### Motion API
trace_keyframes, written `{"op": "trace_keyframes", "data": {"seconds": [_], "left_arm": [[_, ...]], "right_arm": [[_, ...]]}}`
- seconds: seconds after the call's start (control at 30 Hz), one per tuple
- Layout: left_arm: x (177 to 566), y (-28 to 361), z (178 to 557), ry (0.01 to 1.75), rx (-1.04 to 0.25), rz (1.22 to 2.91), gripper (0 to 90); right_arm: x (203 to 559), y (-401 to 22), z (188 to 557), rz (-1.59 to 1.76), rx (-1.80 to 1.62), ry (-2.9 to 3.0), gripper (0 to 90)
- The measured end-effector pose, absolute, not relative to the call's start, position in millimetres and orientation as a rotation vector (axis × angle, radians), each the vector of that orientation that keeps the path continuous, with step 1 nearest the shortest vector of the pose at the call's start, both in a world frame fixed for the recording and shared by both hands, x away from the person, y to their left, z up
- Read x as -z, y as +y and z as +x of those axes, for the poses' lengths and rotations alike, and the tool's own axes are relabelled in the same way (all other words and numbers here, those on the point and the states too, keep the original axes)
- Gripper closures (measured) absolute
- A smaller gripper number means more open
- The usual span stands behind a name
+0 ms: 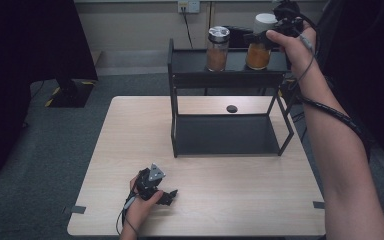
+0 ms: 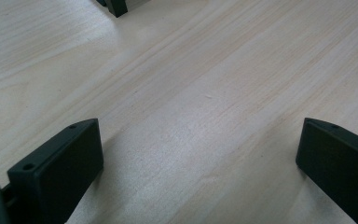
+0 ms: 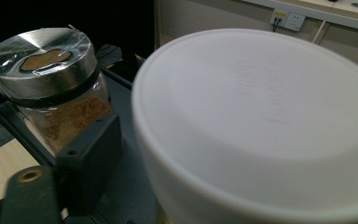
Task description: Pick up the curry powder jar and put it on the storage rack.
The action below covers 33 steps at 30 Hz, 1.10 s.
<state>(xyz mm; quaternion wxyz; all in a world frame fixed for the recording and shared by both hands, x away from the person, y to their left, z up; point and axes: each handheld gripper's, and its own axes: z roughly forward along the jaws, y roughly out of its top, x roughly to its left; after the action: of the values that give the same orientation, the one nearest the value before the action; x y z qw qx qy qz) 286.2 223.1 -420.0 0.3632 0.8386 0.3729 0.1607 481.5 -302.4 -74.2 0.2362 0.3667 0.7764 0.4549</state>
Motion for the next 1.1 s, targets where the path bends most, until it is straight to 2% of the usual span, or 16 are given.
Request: {"op": "trace_keyframes", "data": {"seconds": [0.23, 0.57, 0.67, 1.1], "left_arm": [[419.9, 223.0, 286.2, 0.96, -0.414, 2.159, 0.0], [419.9, 223.1, 286.3, 0.959, -0.414, 2.159, 0.0], [419.9, 223.1, 286.2, 0.96, -0.414, 2.159, 0.0], [419.9, 223.1, 286.3, 0.959, -0.414, 2.159, 0.0]], "right_arm": [[75.2, -294.1, 478.4, 0.986, -1.206, 2.135, 6.3], [74.7, -291.7, 482.1, 1.001, -1.179, 2.165, 4.2], [80.4, -291.8, 478.0, 1.002, -1.184, 2.126, 6.7], [83.2, -307.0, 472.4, 1.039, -1.215, 2.104, 0.6]]}}
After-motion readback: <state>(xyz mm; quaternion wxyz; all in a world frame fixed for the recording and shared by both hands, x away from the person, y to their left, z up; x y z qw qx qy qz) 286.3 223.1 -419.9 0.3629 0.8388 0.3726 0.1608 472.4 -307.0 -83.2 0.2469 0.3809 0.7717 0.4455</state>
